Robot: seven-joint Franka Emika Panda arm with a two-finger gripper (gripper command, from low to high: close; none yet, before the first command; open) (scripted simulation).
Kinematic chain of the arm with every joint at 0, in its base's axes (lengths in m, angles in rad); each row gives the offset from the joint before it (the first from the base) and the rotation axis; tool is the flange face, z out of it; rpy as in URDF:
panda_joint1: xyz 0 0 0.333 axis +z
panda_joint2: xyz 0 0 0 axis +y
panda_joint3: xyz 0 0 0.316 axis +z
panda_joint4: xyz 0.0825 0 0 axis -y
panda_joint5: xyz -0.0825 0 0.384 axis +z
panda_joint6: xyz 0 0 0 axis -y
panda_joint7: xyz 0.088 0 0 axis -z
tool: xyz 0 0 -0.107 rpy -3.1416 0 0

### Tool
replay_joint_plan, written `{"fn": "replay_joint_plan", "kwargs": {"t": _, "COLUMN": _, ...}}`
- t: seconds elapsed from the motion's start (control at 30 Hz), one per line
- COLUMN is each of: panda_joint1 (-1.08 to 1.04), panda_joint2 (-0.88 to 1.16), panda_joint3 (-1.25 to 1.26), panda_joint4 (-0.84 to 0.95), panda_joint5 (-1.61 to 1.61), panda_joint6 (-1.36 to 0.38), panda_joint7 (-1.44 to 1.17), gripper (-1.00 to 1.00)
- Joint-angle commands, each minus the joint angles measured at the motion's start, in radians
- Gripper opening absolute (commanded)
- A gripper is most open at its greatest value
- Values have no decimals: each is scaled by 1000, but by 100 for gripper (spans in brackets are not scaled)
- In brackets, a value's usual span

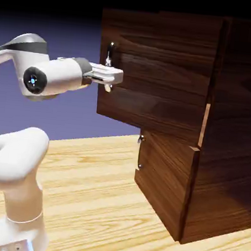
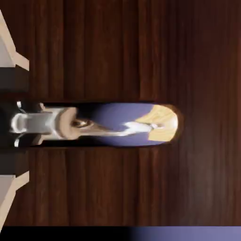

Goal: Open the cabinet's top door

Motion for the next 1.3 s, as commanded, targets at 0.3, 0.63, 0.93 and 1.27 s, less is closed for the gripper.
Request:
{"fn": "replay_joint_plan", "kwargs": {"t": 0.3, "panda_joint1": -154, "panda_joint2": -37, "panda_joint3": -232, "panda_joint4": -22, "panda_joint5": -131, "panda_joint6": -265, "panda_joint7": -11, "gripper": -100}}
{"fn": "replay_joint_plan", "kwargs": {"t": 0.63, "panda_joint1": -517, "panda_joint2": -92, "panda_joint3": -144, "panda_joint4": -31, "panda_joint5": 57, "panda_joint6": -580, "panda_joint7": 26, "gripper": -100}}
{"fn": "replay_joint_plan", "kwargs": {"t": 0.93, "panda_joint1": -641, "panda_joint2": 155, "panda_joint3": -328, "panda_joint4": 33, "panda_joint5": -112, "panda_joint6": -853, "panda_joint7": -156, "gripper": -100}}
{"fn": "replay_joint_plan", "kwargs": {"t": 1.27, "panda_joint1": -542, "panda_joint2": 518, "panda_joint3": -551, "panda_joint4": 192, "panda_joint5": -401, "panda_joint6": -1018, "panda_joint7": -387, "gripper": -100}}
